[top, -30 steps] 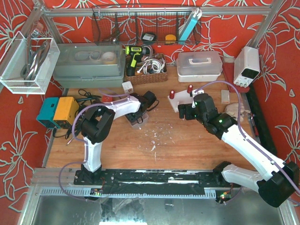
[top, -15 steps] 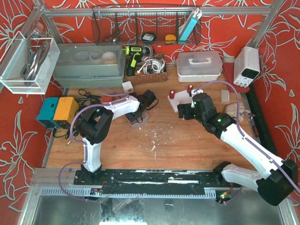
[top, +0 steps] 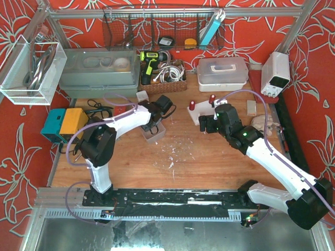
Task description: Install the large spring
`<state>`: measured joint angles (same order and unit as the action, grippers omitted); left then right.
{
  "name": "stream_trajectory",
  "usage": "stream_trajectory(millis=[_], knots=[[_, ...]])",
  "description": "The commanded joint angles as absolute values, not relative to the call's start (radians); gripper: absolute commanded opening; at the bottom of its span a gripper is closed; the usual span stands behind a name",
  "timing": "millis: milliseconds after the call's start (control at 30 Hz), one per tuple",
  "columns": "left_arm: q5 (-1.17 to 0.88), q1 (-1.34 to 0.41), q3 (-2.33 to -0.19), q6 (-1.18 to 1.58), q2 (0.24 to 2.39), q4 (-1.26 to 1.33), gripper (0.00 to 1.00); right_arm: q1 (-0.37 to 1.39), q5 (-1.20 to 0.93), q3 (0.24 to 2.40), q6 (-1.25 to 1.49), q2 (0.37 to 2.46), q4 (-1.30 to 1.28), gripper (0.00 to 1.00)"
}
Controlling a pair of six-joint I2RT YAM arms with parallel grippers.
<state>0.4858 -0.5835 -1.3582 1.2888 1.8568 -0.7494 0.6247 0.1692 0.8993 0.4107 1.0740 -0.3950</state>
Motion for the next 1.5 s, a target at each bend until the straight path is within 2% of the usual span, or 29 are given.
stream_trajectory(millis=[0,133,267,467,600,733,833,1100,1167,1333,1467], knots=[[0.571,-0.606,-1.337,1.197,1.737,-0.73,0.17,0.629,0.217,0.89,0.41,1.062,-0.39,0.99],[0.596,-0.631,-1.274,1.136,1.604,-0.686,0.14,0.628,0.234,0.896,0.406,1.06,-0.397,0.99],[0.602,-0.667,-1.164,1.013,1.429,-0.521,0.11,0.627,0.243,0.912,0.402,1.058,-0.406,0.99],[0.488,-0.692,-0.856,0.614,1.14,0.017,0.1,0.615,0.196,1.011,0.396,1.083,-0.479,0.99],[0.355,-0.694,-0.646,0.367,1.017,0.357,0.07,0.605,0.046,1.171,0.392,1.127,-0.583,0.98],[0.219,-0.693,-0.55,0.207,1.012,0.564,0.05,0.605,-0.188,1.322,0.372,1.205,-0.67,0.93],[0.103,-0.695,-0.488,0.136,1.037,0.721,0.02,0.612,-0.341,1.33,0.384,1.241,-0.662,0.87],[-0.037,-0.721,-0.426,0.03,1.114,0.923,0.0,0.642,-0.457,1.349,0.398,1.319,-0.632,0.69],[-0.044,-0.727,-0.422,0.012,1.127,0.936,0.0,0.651,-0.492,1.344,0.415,1.326,-0.598,0.69],[-0.081,-0.74,-0.419,-0.017,1.154,0.954,0.0,0.677,-0.552,1.364,0.429,1.365,-0.555,0.77],[-0.09,-0.751,-0.421,-0.033,1.166,0.955,0.0,0.686,-0.56,1.377,0.428,1.397,-0.55,0.77]])
